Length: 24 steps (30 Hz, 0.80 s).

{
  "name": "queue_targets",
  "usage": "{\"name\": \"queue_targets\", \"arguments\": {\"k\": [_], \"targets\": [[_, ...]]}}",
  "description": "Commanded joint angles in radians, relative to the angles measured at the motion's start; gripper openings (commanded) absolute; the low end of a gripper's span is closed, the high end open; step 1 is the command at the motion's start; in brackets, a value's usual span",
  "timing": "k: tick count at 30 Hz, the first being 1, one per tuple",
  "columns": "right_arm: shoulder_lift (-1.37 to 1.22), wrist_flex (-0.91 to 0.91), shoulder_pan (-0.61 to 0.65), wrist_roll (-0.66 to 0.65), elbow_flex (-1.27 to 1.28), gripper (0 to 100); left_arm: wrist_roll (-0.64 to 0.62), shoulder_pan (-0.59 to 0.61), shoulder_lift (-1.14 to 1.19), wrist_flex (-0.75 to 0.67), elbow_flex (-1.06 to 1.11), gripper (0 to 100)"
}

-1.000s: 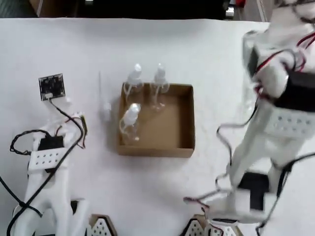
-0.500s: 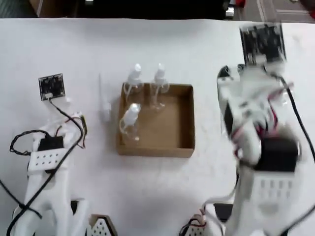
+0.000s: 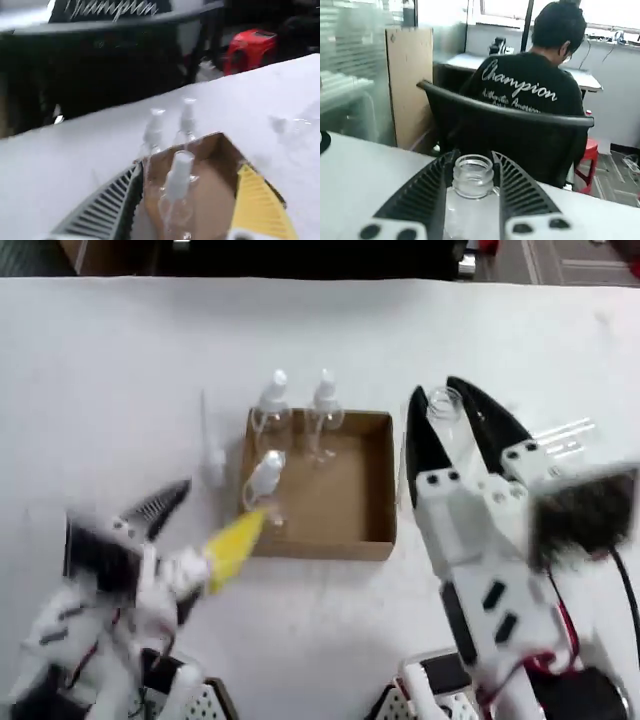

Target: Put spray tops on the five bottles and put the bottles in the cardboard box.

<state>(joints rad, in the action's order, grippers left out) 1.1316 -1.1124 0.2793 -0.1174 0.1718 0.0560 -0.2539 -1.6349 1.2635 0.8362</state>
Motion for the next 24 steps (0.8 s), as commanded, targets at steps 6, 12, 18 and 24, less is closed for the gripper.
{"name": "queue_targets", "arguments": {"k": [6, 12, 18, 24], "targets": [[-0.054, 0.140, 0.074, 0.157, 0.060, 1.6, -0.028, -0.275, -0.076, 0.034, -0.074, 27], [-0.108, 0.150, 0.277, 0.149, 0.068, 1.6, -0.032, -0.414, -0.073, 0.034, -0.078, 28], [-0.177, 0.153, 0.375, 0.153, 0.068, 1.6, -0.032, -0.437, -0.077, -0.002, -0.051, 28], [-0.139, 0.031, 0.496, 0.144, 0.034, 1.6, -0.032, -0.320, -0.077, -0.120, 0.094, 28]]}}
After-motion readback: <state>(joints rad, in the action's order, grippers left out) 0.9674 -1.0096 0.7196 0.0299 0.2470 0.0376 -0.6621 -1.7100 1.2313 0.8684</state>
